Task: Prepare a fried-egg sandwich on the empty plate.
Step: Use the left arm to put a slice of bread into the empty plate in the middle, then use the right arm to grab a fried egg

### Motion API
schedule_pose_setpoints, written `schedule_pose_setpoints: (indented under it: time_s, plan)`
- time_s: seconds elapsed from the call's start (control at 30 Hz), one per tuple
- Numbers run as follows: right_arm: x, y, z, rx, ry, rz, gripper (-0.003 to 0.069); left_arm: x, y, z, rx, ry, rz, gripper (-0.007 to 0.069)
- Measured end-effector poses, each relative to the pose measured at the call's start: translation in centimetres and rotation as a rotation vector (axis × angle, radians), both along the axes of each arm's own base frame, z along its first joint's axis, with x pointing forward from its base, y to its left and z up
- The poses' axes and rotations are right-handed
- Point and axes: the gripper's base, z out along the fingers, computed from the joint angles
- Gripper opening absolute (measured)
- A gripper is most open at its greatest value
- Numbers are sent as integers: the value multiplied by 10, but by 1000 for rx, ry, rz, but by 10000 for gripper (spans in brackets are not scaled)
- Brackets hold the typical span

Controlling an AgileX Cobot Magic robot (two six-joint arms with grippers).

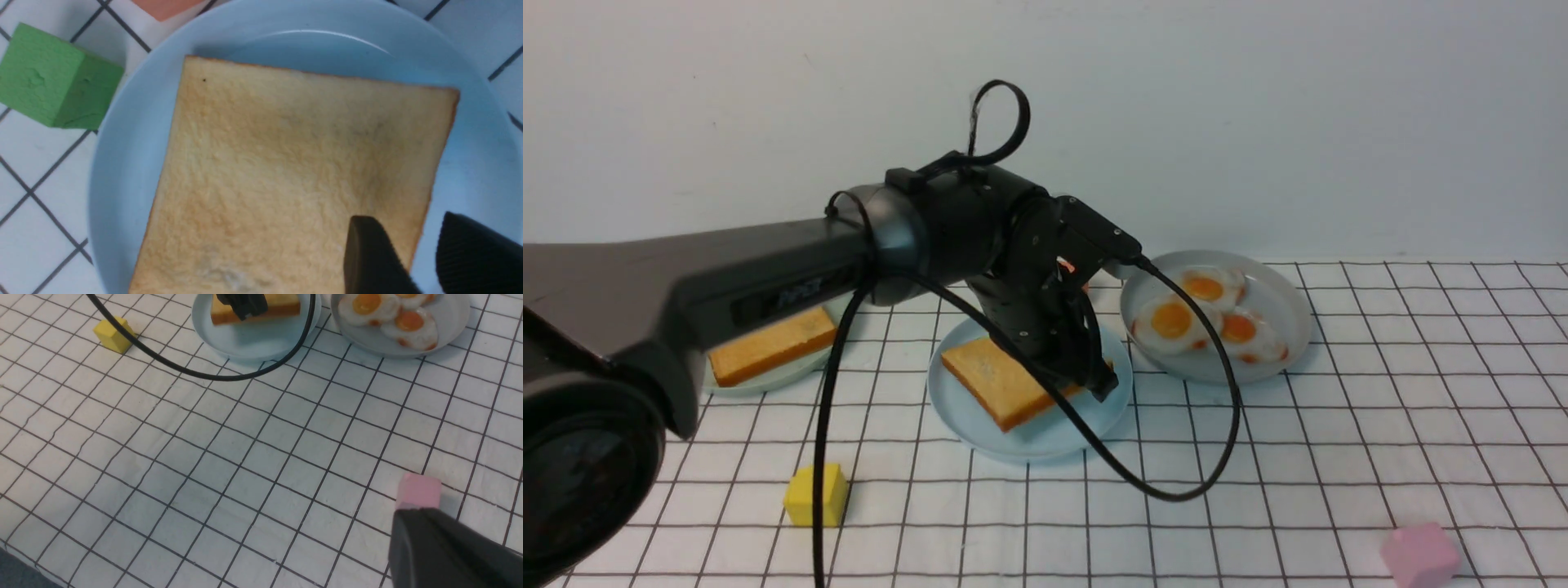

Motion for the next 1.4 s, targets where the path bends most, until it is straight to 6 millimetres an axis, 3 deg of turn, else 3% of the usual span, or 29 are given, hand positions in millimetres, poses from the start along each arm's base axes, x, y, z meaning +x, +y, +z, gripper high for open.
schedule_pose_setpoints:
  time_s: [0.17,0.27,0.37,0.47,0.5,0.53,0.57,0.63,0.73,0.83,0.93,1.0,1.03,1.1,1.17,1.23,1.27,1.4]
  plan:
    - [4,2,2,41,-3,-25,25,-6,-1,10,-41,30,17,465]
    - [14,7,1,56,15,-43,26,-18,1,38,-67,31,34,468]
    - [33,18,-1,57,37,-51,29,-47,9,95,-126,1,85,342]
    - [62,34,-8,46,63,-59,31,-87,32,159,-210,-38,150,119]
    - [64,35,-9,46,66,-60,32,-89,34,162,-218,-39,159,104]
    - [81,44,-15,40,83,-66,32,-107,47,182,-257,-57,180,21]
    - [86,47,-18,39,88,-68,32,-110,49,185,-261,-60,182,13]
    - [116,63,-31,39,128,-91,36,-146,76,207,-318,-100,198,-13]
    - [157,79,-46,21,201,-137,40,-180,101,212,-380,-159,191,-13]
    - [182,84,-54,5,236,-171,43,-198,114,209,-414,-196,183,-13]
    - [238,80,-65,-13,288,-262,50,-229,137,194,-468,-246,170,-13]
    - [256,78,-72,-21,315,-288,57,-236,141,190,-490,-252,168,-13]
    - [281,74,-83,-28,362,-320,74,-247,147,183,-527,-260,167,-13]
    - [294,73,-90,-28,388,-329,88,-253,151,179,-550,-268,167,-13]
    - [330,72,-107,-21,453,-328,144,-262,157,176,-612,-311,163,-13]
    - [343,73,-117,-14,486,-318,178,-264,159,176,-638,-333,160,-13]
    - [359,73,-123,7,499,-308,221,-266,160,178,-664,-356,158,-13]
    - [394,71,-146,79,538,-302,340,-269,162,182,-703,-396,153,-13]
